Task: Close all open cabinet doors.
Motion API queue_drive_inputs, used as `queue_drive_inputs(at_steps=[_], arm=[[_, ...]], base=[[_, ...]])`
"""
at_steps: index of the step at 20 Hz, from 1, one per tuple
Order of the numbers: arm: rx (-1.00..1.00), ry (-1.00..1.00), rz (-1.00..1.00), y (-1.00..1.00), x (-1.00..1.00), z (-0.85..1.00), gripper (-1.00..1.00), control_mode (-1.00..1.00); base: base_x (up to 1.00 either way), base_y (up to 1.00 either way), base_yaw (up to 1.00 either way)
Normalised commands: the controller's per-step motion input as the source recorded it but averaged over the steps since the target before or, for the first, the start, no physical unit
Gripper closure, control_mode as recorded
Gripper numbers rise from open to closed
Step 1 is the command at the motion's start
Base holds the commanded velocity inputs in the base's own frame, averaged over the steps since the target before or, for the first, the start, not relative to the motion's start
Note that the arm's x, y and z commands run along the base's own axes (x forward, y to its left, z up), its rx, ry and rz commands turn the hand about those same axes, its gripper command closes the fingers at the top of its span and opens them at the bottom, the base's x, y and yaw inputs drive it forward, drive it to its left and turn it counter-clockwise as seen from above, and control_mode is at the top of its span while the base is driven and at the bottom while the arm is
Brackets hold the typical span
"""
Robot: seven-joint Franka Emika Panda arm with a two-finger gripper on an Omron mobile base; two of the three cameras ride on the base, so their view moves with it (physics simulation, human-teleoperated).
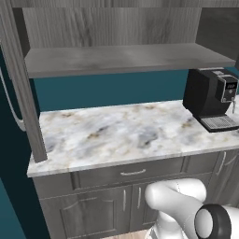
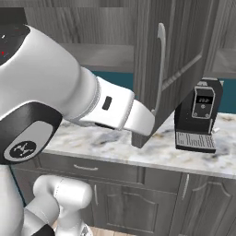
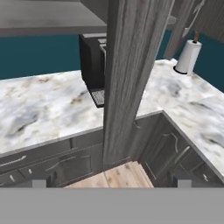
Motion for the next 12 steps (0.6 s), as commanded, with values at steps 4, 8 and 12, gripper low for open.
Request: queue_drive_inputs(at_steps=[4,8,12], arm=[[0.0,0.0,0.0,-0.14,0.13,0.0,-1.0,-1.0],[0.0,0.0,0.0,-0.01,0.08,0.0,-1.0,-1.0],[0.0,0.0,0.0,0.0,0.09,0.0,-1.0,-1.0]], base=[[0.0,0.0,0.0],[0.0,0.0,0.0],[0.0,0.0,0.0]])
